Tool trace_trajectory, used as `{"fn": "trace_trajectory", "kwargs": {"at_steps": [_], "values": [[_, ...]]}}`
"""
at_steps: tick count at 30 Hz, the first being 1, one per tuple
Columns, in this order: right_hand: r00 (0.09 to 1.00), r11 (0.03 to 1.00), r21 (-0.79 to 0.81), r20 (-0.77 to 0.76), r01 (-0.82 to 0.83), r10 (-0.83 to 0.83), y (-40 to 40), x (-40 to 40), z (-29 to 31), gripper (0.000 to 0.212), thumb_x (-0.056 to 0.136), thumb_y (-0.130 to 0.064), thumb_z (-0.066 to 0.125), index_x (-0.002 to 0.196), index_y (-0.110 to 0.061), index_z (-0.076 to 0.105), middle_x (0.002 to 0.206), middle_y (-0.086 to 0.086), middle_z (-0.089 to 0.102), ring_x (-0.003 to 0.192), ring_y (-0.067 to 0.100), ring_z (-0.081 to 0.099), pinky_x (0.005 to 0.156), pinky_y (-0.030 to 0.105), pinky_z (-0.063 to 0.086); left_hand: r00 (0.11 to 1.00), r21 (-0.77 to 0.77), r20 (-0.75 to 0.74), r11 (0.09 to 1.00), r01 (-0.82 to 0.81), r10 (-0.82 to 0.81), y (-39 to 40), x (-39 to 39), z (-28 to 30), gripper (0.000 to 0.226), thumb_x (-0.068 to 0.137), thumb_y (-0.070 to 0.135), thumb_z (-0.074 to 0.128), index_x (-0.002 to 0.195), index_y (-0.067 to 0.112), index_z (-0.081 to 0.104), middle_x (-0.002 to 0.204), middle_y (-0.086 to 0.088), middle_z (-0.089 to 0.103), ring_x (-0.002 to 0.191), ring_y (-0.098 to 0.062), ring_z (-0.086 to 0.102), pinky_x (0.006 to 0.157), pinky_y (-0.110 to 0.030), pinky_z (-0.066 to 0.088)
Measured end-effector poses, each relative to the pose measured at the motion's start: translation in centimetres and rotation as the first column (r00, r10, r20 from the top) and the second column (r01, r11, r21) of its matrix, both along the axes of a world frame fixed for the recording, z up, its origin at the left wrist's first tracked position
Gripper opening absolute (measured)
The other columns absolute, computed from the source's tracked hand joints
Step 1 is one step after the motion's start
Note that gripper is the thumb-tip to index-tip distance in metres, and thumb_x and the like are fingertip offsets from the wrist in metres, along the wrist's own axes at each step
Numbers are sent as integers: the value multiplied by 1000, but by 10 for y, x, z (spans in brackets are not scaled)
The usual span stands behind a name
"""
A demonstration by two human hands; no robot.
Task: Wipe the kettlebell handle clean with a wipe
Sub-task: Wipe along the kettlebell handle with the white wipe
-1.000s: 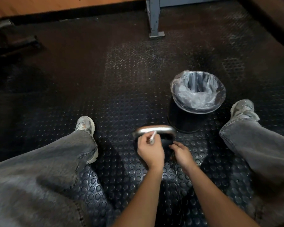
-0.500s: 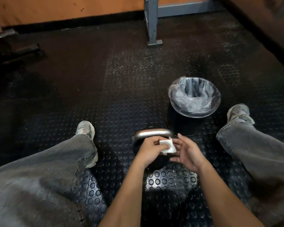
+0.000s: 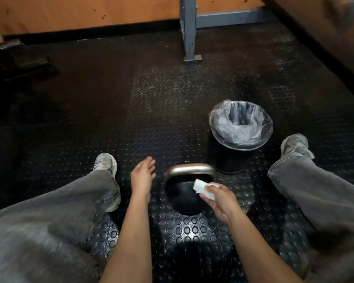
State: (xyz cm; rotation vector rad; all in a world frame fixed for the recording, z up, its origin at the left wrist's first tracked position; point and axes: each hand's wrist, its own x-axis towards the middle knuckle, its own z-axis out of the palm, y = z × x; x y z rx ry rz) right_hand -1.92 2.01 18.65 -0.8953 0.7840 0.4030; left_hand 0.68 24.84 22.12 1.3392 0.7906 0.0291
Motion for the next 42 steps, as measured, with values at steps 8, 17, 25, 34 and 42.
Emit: {"fn": "trace_trajectory", "kwargs": {"at_steps": [8,17,25,34,42], "values": [[889,871,206,-221,445,-401,25,35,-24,32,96,12,49,128,14,50,135,31,53,117,43,59,68,36,63,961,-298,-272,954,-27,-58,-34,-16,-56,59,103,55,33,138,13,54,129,-8,64,115,-26,59,100,-44,45],[913,839,363,-112,406,-393,46,13,2,51,101,7,44,150,-4,34,148,13,38,138,35,42,99,53,50,957,-299,-254,952,58,-138,-28,-18,-74,48,103,51,35,128,21,62,124,-5,69,117,-26,60,107,-52,42],[852,826,233,-254,513,-458,38,28,-13,37,104,3,35,140,11,39,116,27,60,108,35,66,91,43,55,954,-268,-247,958,103,-171,-27,-17,-77,42,104,48,40,124,19,63,117,-9,72,111,-28,65,96,-49,52],[917,837,381,-83,392,-391,51,2,5,30,103,4,45,133,1,49,132,14,55,128,31,54,104,46,50,960,-287,-231,954,90,-160,-26,-18,-84,44,102,51,42,123,20,65,117,-6,73,111,-26,65,101,-51,49],[867,842,238,-257,484,-426,31,24,-16,38,102,7,36,140,9,38,134,31,53,99,38,67,87,47,54,962,-281,-231,957,78,-146,-26,-18,-87,44,102,51,42,125,19,64,114,-7,73,112,-26,65,103,-52,48]]}}
